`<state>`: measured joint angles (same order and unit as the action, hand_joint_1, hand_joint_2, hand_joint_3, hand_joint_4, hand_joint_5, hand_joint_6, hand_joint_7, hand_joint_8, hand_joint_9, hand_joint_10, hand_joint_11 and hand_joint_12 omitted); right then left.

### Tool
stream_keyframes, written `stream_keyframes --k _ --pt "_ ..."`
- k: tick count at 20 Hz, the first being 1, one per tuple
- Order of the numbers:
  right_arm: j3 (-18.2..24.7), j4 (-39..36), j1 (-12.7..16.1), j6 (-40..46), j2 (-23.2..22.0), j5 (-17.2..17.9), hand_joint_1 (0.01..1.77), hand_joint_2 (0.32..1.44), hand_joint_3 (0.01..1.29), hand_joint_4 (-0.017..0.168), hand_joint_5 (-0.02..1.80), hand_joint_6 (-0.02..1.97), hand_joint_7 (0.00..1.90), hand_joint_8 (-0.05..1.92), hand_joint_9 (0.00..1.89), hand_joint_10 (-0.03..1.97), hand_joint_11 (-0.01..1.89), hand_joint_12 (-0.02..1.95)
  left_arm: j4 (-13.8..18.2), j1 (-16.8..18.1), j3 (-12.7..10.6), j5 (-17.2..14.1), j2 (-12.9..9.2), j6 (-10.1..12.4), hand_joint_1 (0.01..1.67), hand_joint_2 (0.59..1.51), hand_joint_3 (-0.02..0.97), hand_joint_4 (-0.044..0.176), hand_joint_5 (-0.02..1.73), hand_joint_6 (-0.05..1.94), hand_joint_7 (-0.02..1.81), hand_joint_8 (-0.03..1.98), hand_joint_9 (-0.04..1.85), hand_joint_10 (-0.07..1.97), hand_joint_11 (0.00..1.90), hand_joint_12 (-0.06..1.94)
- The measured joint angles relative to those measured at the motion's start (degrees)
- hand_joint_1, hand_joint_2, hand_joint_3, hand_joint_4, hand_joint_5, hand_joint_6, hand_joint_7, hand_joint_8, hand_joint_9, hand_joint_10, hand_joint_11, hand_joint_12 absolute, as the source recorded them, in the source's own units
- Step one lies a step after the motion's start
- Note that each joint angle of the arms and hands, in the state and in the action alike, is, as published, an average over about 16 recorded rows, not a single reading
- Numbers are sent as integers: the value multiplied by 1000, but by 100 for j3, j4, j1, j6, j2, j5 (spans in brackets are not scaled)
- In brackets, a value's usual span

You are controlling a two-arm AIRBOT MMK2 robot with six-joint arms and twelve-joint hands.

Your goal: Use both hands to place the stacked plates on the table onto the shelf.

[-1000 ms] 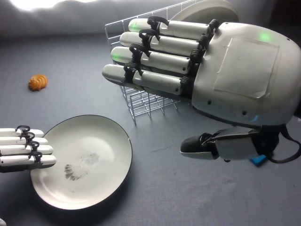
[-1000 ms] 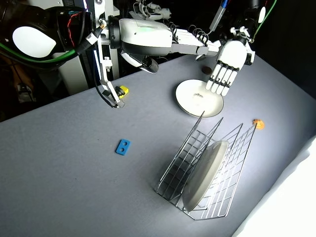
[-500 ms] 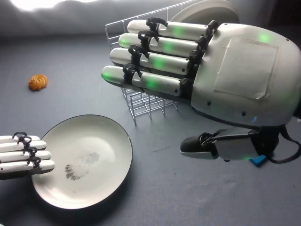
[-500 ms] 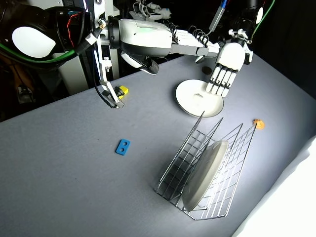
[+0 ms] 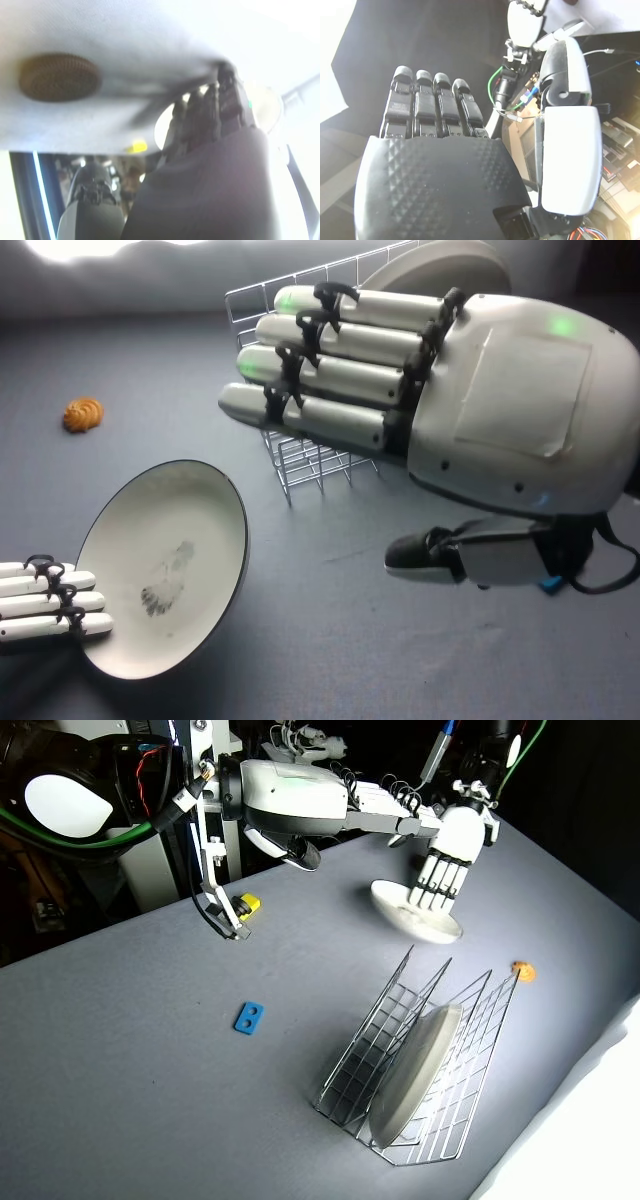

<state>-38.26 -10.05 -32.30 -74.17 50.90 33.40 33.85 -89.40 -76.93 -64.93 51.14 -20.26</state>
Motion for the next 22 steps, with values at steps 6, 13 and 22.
stream_keyframes --k 6,13,22 --pt "-345 254 -258 -627 540 174 835 991 15 4 15 34 22 6 13 3 22 8 -3 -74 92 48 -6 -9 16 1079 15 1 21 15 3 -9 -29 -56 29 15" --pt "-1033 548 -558 -1564 1596 362 911 948 15 4 17 34 22 7 13 3 20 73 -32 -109 124 39 -10 -13 16 1074 15 1 22 16 4 -9 -29 -57 28 12" --pt "-2039 634 -637 -2236 2936 226 997 881 14 5 19 34 22 7 17 3 15 132 -53 -145 126 18 -8 -12 16 1073 14 1 21 17 5 -10 -29 -57 28 11"
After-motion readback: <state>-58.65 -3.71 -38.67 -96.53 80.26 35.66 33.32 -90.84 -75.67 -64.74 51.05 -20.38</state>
